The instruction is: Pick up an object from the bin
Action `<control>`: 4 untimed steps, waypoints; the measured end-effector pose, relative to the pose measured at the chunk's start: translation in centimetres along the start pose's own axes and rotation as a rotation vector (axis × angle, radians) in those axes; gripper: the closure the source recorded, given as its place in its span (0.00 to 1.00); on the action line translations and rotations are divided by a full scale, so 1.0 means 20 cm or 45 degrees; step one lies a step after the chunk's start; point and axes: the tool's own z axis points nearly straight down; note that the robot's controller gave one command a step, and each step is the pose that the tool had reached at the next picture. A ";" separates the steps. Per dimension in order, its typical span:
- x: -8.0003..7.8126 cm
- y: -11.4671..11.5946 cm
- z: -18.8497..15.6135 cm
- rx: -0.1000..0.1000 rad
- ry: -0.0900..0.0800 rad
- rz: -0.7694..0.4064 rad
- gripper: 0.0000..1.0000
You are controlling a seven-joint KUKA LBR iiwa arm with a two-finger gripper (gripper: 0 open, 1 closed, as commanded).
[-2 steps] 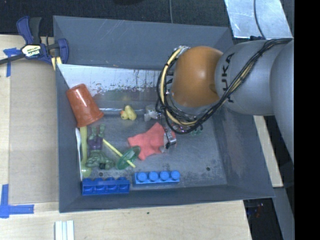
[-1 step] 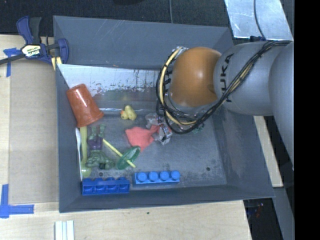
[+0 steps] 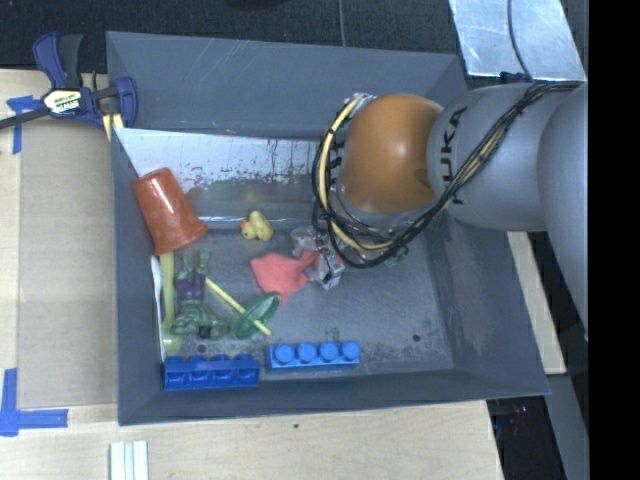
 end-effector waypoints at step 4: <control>0.01 0.00 -0.42 -0.005 0.011 0.006 1.00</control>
Offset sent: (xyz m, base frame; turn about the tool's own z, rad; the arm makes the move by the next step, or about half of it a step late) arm -0.0001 0.0001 0.1299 0.0006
